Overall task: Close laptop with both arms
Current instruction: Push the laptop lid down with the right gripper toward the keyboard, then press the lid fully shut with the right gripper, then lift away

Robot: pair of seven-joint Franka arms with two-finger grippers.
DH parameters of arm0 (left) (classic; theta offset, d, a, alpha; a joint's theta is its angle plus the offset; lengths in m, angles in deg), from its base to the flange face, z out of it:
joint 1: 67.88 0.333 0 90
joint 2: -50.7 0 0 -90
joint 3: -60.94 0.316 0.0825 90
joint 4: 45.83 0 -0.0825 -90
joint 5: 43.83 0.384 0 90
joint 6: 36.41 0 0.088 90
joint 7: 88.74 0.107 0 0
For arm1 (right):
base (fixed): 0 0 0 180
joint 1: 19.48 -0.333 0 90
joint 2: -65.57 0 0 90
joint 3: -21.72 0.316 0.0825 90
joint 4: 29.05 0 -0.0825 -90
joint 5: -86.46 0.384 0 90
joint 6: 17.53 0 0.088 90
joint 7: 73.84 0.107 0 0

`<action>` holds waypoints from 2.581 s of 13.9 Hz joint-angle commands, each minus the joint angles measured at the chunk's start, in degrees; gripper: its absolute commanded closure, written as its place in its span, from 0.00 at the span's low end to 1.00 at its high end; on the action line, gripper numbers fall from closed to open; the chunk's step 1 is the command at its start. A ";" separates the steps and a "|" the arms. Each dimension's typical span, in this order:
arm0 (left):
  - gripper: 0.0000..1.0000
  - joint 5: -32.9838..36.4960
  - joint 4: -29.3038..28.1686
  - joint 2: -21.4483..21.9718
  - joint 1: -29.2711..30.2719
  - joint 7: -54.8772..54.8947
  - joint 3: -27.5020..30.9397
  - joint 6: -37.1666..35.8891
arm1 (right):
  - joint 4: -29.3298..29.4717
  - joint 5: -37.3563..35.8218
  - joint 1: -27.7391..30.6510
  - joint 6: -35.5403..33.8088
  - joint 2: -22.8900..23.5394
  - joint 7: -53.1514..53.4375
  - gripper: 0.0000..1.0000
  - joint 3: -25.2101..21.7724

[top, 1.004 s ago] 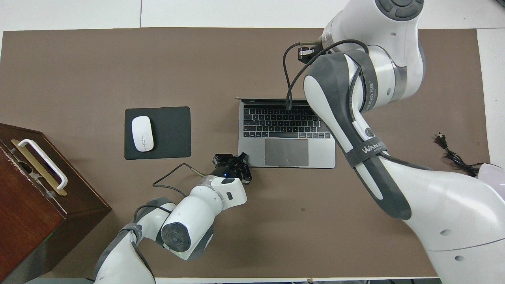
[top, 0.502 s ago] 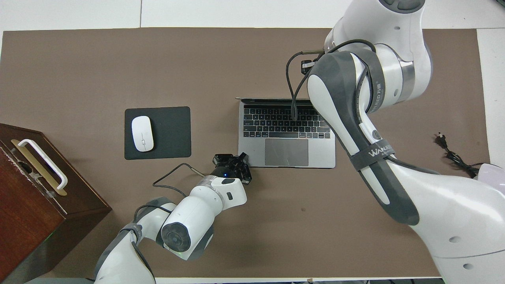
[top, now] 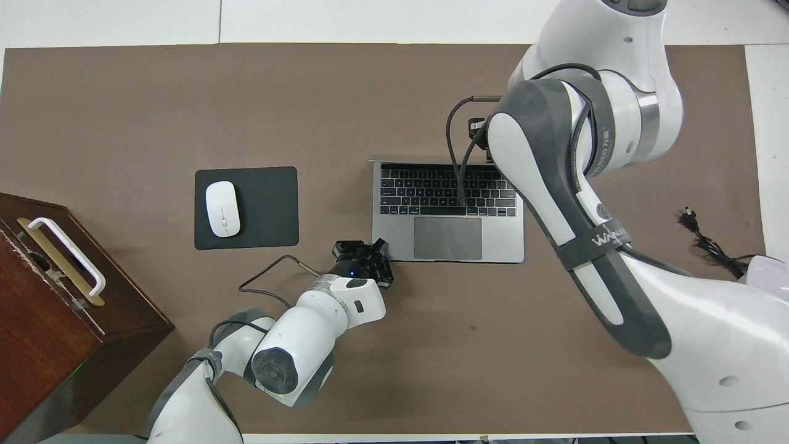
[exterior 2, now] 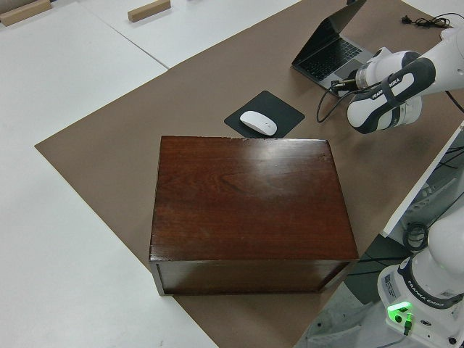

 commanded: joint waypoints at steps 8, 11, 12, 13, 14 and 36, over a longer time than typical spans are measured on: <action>1.00 -0.99 0.39 -2.55 -1.19 1.31 1.05 0.97 | -13.85 3.39 0.10 0.84 -7.20 1.03 1.00 -0.16; 1.00 -0.99 0.39 -2.55 -1.19 1.31 1.05 0.97 | -16.13 3.48 0.10 1.89 -8.08 1.03 1.00 -0.16; 1.00 -0.99 0.39 -2.55 -1.19 1.31 1.05 0.97 | -17.10 3.48 0.10 2.60 -8.52 1.12 1.00 -0.16; 1.00 -0.99 0.39 -2.55 -1.19 1.31 1.05 0.97 | -18.15 3.48 0.01 3.39 -8.78 1.47 1.00 -0.07; 1.00 -0.99 0.39 -2.55 -1.19 1.40 1.05 0.97 | -19.12 3.48 0.01 4.35 -9.22 1.64 1.00 0.02; 1.00 -0.99 0.21 -2.55 -1.19 1.66 1.05 0.97 | -32.14 3.39 -0.08 19.30 -11.42 4.98 1.00 4.06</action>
